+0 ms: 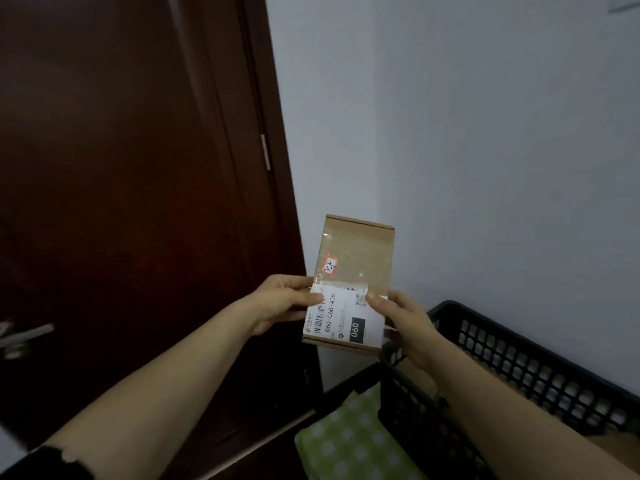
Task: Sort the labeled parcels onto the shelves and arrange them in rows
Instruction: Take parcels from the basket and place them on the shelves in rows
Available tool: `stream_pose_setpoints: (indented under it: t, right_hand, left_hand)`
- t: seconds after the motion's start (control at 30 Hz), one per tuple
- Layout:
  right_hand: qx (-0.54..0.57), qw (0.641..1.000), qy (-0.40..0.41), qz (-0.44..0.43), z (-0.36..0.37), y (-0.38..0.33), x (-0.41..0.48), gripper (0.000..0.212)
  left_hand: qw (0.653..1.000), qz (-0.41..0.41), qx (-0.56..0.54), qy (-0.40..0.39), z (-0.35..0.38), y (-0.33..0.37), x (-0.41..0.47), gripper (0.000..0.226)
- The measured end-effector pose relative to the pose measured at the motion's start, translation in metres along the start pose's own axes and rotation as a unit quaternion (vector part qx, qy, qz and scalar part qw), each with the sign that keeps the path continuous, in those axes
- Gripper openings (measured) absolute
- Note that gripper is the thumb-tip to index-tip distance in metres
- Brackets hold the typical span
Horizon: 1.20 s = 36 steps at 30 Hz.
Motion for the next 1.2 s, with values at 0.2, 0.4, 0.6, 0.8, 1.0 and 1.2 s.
stream_pose_setpoints:
  t: [0.2,0.4,0.6,0.8,1.0,1.2]
  right_hand:
    - [-0.019,0.996,0.032,-0.079,0.018,-0.044,0.004,0.086]
    - [-0.179,0.975,-0.124,-0.045,0.09,-0.04,-0.016,0.059]
    - [-0.032,0.991,-0.12,-0.058,0.119,-0.044,-0.014,0.053]
    - [-0.057,0.986,-0.137,-0.07,0.152,-0.05,-0.015,0.051]
    - [-0.06,0.984,-0.154,-0.062,0.181,-0.044,-0.013,0.053]
    - [-0.069,0.982,-0.168,-0.049,0.203,-0.038,-0.009,0.063]
  left_hand:
    - [0.985,-0.014,0.168,-0.025,-0.06,0.018,-0.039,0.049]
    - [0.964,-0.013,0.266,-0.019,-0.095,0.046,-0.068,0.059]
    - [0.968,0.043,0.092,0.231,-0.162,0.037,-0.093,0.101]
    - [0.975,0.037,-0.008,0.22,-0.18,0.01,-0.112,0.036]
    - [0.972,0.043,-0.007,0.23,-0.203,0.01,-0.126,0.034]
    - [0.971,0.038,-0.004,0.237,-0.221,0.006,-0.137,0.034]
Point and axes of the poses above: each hand's wrist, its own x-axis towards the middle knuckle, its own z-axis out of the palm, y = z × x, the point moved 8 cm from there along x, towards the middle knuckle, and after that the axes turned 9 degrees about z, right-handed, at the moved point
